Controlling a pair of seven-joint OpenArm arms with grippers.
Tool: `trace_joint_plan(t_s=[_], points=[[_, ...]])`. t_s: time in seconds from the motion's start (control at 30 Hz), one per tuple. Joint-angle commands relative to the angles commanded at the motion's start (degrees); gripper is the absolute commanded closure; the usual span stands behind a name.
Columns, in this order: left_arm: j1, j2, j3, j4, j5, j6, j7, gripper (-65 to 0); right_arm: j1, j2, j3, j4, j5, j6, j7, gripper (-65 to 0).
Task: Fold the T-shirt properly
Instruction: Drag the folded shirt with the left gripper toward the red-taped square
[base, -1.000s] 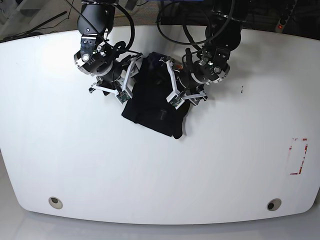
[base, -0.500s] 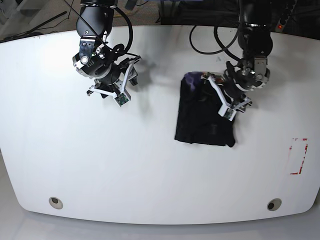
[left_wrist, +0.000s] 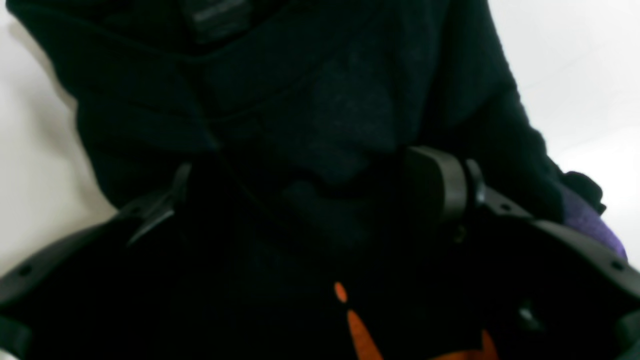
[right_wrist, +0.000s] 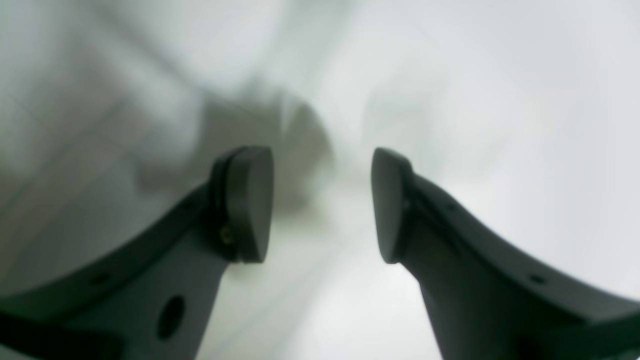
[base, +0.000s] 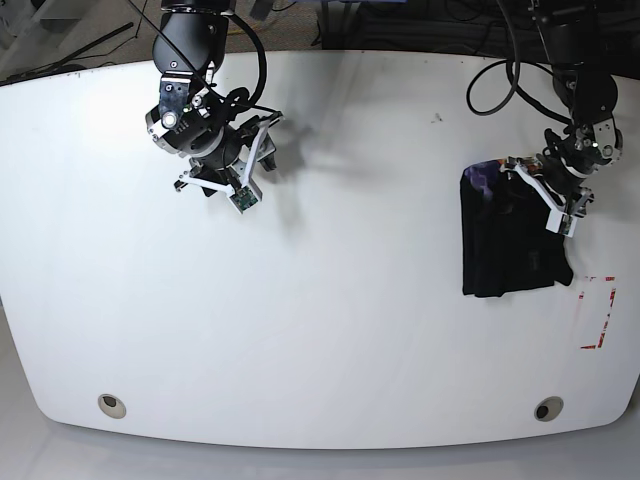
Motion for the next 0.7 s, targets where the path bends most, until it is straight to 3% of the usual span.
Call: trace_joint_plan(t_s=[0.33,0.47,0.57,0.7], points=[[-0.9,-3.7,-6.3,1.8,-0.2,-0.6,-1.9,-46.9,0.4,0.0,0.0,-0.2,-0.1,0.00,0.0,-29.2],[-1.1,-3.7,-8.2,8.0,-0.2,-5.2,-1.6,-46.9,0.9,-0.1,0.0,-0.1,-0.1,0.00,0.0,-29.2],[-1.1,-3.5,-9.8,13.0,-0.1,-7.3,1.3,-46.9,0.9,-0.2,0.0,-0.3,-0.1,0.00,0.0,-29.2],[-1.1,-2.5,-11.0,20.7,-0.2,-7.3,5.7,-46.9,1.5,-0.1,0.0,-0.4,0.1,0.00,0.0,-29.2]])
